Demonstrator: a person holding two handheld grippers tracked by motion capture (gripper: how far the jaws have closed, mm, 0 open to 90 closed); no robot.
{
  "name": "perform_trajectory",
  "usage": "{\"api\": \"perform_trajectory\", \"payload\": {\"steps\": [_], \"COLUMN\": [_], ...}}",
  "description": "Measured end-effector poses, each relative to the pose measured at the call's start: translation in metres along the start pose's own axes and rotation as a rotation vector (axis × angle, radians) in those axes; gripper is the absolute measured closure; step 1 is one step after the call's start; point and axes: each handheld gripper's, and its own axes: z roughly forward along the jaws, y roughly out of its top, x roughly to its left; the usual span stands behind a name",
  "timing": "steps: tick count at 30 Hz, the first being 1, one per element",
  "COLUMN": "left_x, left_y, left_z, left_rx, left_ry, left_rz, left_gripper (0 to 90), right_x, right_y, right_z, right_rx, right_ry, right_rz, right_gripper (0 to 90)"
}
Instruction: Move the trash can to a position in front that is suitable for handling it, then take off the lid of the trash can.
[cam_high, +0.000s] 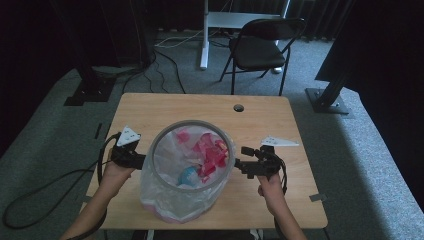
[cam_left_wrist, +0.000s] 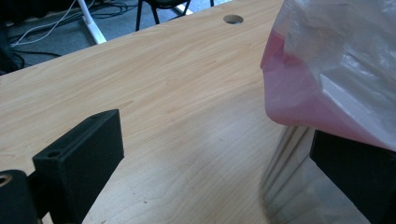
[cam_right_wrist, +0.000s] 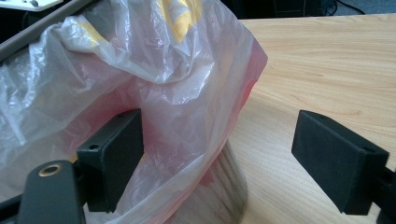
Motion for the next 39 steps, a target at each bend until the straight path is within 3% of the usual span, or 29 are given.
{"api": "perform_trajectory", "payload": {"steps": [6,10,16,21,22,24,26,30,33,34,36,39], "left_x": [0.006,0.017,0.028,0.03,0.03,0.029,0.027,0.022,0.017,0.016,0.016,0.017], "left_y": [-0.006,-0.024,-0.05,-0.083,-0.083,-0.102,-0.11,-0.122,-0.132,-0.137,-0.14,-0.146], "left_z": [0.008,0.019,0.026,0.027,0.027,0.024,0.019,0.01,0.001,-0.002,-0.002,0.001], "left_rx": [0.026,0.078,0.128,0.156,0.156,0.153,0.147,0.123,0.082,0.052,0.047,0.081], "left_ry": [-0.003,-0.011,0.011,0.006,0.006,0.003,0.004,0.011,0.015,-0.008,-0.016,-0.026], "left_rz": [0.004,-0.041,-0.078,-0.104,-0.104,-0.128,-0.133,-0.118,-0.107,-0.135,-0.146,-0.131], "left_gripper": [1.8,0.0,0.0,0.0,0.0,0.0,0.0,0.0,0.0,0.0,0.0,0.0], "right_x": [-0.003,-0.013,-0.034,-0.042,-0.042,-0.045,-0.047,-0.048,-0.044,-0.043,-0.041,-0.034], "right_y": [0.0,-0.001,-0.008,-0.018,-0.018,-0.025,-0.029,-0.034,-0.031,-0.029,-0.027,-0.019], "right_z": [-0.001,-0.006,-0.016,-0.021,-0.021,-0.023,-0.024,-0.031,-0.037,-0.039,-0.041,-0.05], "right_rx": [-0.001,-0.011,0.002,0.093,0.093,0.125,0.136,0.114,0.096,0.1,0.094,0.067], "right_ry": [0.012,-0.029,-0.039,-0.073,-0.073,-0.082,-0.088,-0.103,-0.116,-0.119,-0.122,-0.097], "right_rz": [-0.039,-0.061,-0.05,-0.107,-0.107,-0.109,-0.099,-0.101,-0.109,-0.116,-0.123,-0.139], "right_gripper": [12.7,12.3,13.5,15.7,15.7,15.8,15.8,16.2,17.2,21.4,22.0,23.1]}}
